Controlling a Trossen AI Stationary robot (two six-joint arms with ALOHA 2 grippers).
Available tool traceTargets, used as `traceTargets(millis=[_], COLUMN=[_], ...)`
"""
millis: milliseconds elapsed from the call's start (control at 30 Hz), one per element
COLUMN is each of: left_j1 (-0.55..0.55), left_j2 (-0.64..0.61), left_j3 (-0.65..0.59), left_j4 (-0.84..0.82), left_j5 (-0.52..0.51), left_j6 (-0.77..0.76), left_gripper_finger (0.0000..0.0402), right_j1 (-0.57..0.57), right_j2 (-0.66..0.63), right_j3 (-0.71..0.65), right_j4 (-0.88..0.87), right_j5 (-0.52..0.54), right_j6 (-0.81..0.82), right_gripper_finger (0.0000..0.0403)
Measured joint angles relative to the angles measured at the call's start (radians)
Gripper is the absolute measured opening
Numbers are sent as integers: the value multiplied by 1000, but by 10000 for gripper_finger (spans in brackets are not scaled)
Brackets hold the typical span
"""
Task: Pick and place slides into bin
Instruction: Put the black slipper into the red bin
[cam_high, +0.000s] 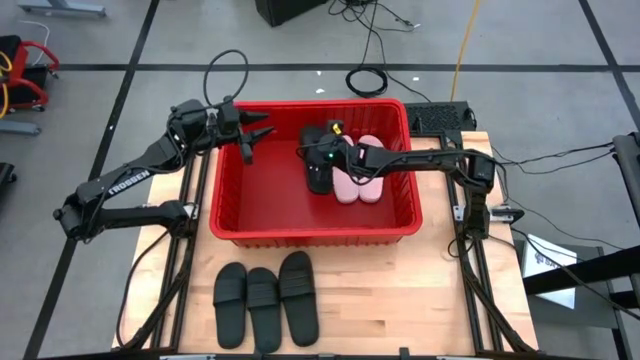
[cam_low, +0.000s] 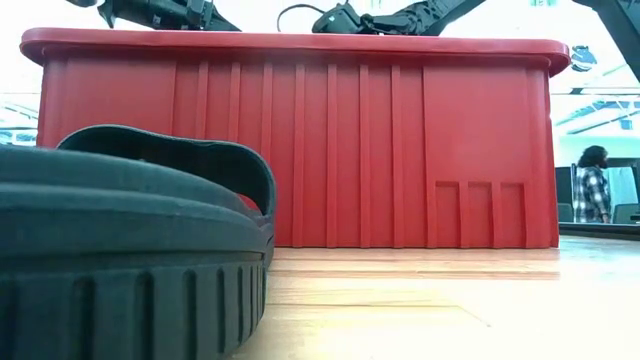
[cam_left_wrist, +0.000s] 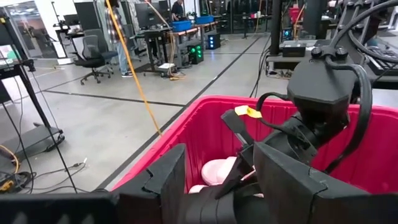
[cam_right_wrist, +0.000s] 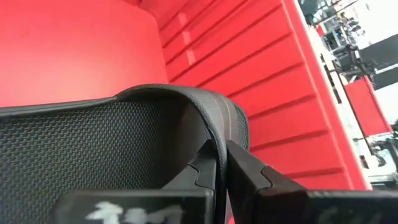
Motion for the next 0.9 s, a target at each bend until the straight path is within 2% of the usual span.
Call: traceTargets(millis=[333,900], left_j1=[-3,-52], left_j2=[0,0], left_j3=[0,0], left_j4=[-5,-2], left_j5=[1,0], left_j6=[-8,-19], left_gripper_finger=[189,189], right_j1=[-17,-59], right_j2=[91,116], right_j3=[1,1], right_j4=[51,47], right_j5=[-1,-66], right_j6=[-2,51], right_gripper_finger=[11,11])
